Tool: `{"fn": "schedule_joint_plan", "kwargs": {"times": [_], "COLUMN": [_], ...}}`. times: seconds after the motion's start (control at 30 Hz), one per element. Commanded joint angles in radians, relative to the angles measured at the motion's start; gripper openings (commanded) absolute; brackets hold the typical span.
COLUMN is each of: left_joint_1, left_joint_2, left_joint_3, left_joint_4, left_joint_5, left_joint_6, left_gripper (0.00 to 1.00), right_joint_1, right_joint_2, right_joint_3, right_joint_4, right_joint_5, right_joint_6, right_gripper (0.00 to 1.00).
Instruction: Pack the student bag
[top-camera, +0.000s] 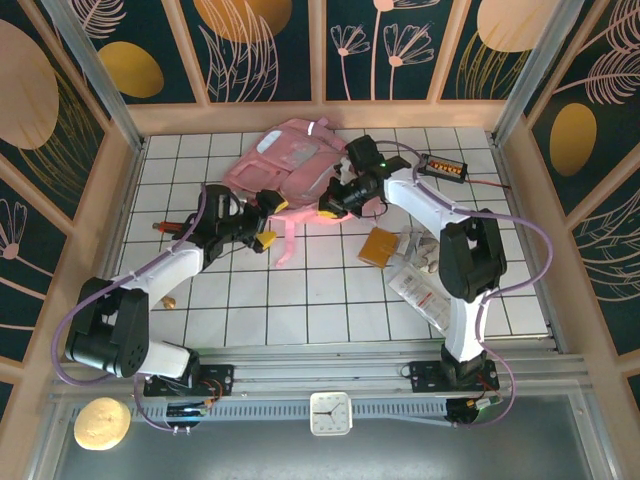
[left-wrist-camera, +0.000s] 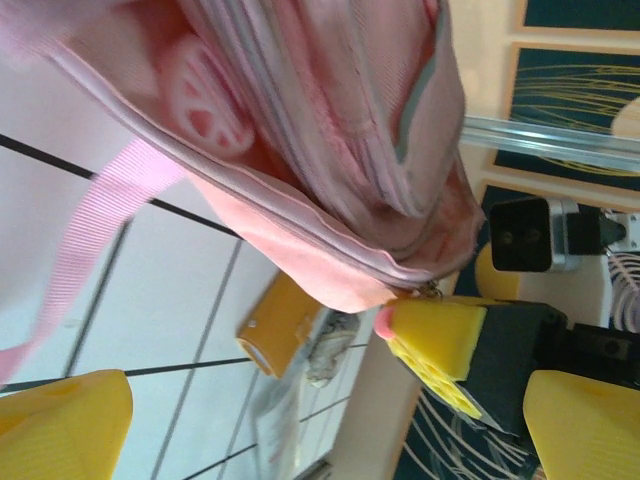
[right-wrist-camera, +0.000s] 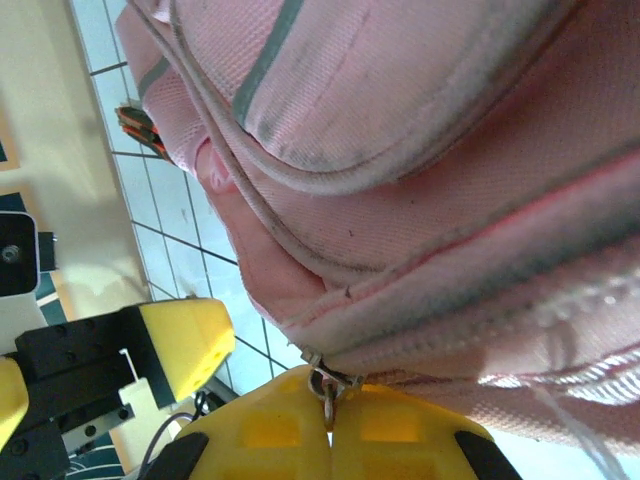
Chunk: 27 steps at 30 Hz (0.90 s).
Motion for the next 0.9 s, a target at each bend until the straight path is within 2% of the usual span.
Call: {"fn": "schedule_joint_plan", "kwargs": {"times": [0.0,0.07,0.17,0.4,0.53,0.63,0.7,0.77,0.8,0.83,0.87], "left_joint_1": [-0.029,-0.043,-0.065,-0.079,-0.079,-0.079,-0.079,-0.079,-0.079,-0.078,-0.077], "left_joint_2": [0.015,0.046,0.095,0.161,0.182,0.198,0.21,0.216,0.215,0.212,0.21], "left_joint_3": [-0.007,-0.02,-0.011,-0.03,-0.024,0.029,0.071,0.087,0.086,0.078,0.069], "left_joint_4": [0.157,0.248,0.316,0.322,0.315,0.228,0.149,0.109,0.102,0.102,0.108], "left_joint_5": [0.024,0.02,0.007,-0.01,-0.036,-0.05,-0.055,-0.058,-0.063,-0.068,-0.07], "left_joint_6": [-0.162,-0.218,-0.256,-0.258,-0.235,-0.157,-0.091,-0.058,-0.051,-0.049,-0.05], "left_gripper": [0.99,0.99,0.93,0.6,0.52,0.38,0.21,0.13,0.04,0.0,0.0], "right_joint_1": [0.023,0.037,0.064,0.084,0.087,0.087,0.087,0.088,0.087,0.087,0.087], "right_joint_2": [0.011,0.025,0.044,0.057,0.057,0.064,0.072,0.079,0.08,0.08,0.08], "right_joint_3": [0.089,0.11,0.131,0.169,0.174,0.191,0.212,0.231,0.235,0.24,0.242], "right_joint_4": [0.013,0.004,-0.01,-0.058,-0.104,-0.156,-0.196,-0.234,-0.249,-0.263,-0.277], "right_joint_5": [-0.042,-0.05,-0.053,-0.052,-0.052,-0.048,-0.042,-0.034,-0.034,-0.035,-0.035], "right_joint_6": [-0.003,-0.007,-0.011,-0.04,-0.075,-0.109,-0.136,-0.16,-0.17,-0.179,-0.186], "right_gripper": [0.0,0.0,0.0,0.0,0.0,0.0,0.0,0.0,0.0,0.0,0.0]}}
